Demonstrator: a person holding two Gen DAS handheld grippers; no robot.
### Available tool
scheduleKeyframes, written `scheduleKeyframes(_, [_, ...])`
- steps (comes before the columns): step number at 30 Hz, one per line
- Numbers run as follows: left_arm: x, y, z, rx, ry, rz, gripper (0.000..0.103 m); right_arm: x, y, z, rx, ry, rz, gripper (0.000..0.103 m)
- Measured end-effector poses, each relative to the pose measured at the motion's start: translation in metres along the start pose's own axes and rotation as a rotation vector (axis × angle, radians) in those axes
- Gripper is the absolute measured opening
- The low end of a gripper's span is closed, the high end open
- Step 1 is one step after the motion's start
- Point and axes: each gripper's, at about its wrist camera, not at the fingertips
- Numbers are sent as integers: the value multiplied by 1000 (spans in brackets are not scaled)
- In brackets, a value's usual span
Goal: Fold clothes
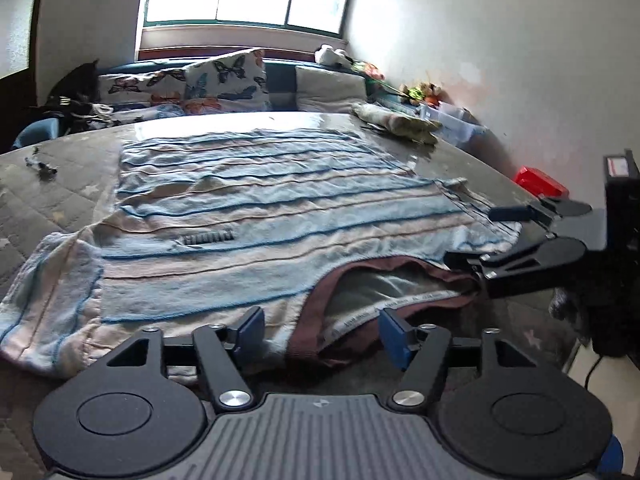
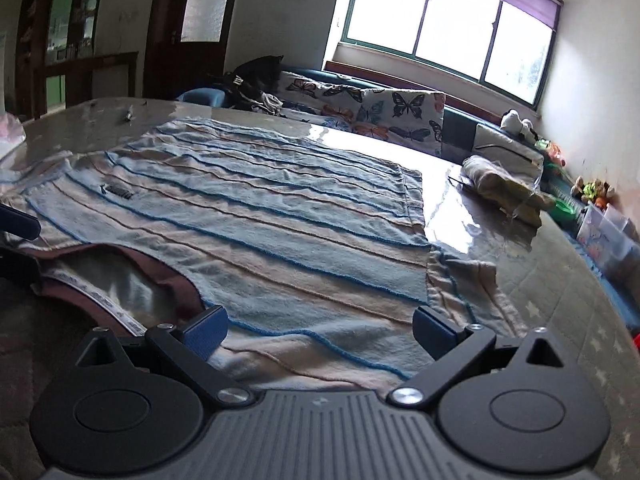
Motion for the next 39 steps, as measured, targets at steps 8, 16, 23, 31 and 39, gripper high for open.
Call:
scheduleKeyframes(8, [-3, -1, -2, 10, 1, -20, 74, -2, 1, 4, 25, -28, -1, 101])
scheduleKeyframes(16, [23, 0, 4, 31, 4, 54, 89, -12, 2, 23, 63, -121, -33, 101])
scheduleKeyframes(23, [42, -23, 25, 34, -31, 52, 100, -5, 2, 65, -35, -211, -2, 101])
scheduleKeyframes(31, [53, -44, 49, 12, -61, 31, 103, -14, -26, 112, -104, -301, -62, 98])
scheduleKeyframes(39, [59, -62, 68, -12, -94, 4, 103, 4, -36, 128, -155, -306, -35, 96])
Point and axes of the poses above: each gripper's, at about its wrist camera, not at the fingertips, and y roughly against the way its jaws point, z to its right, x to its top, and after that the axes turned 1 degree about z, right-handed
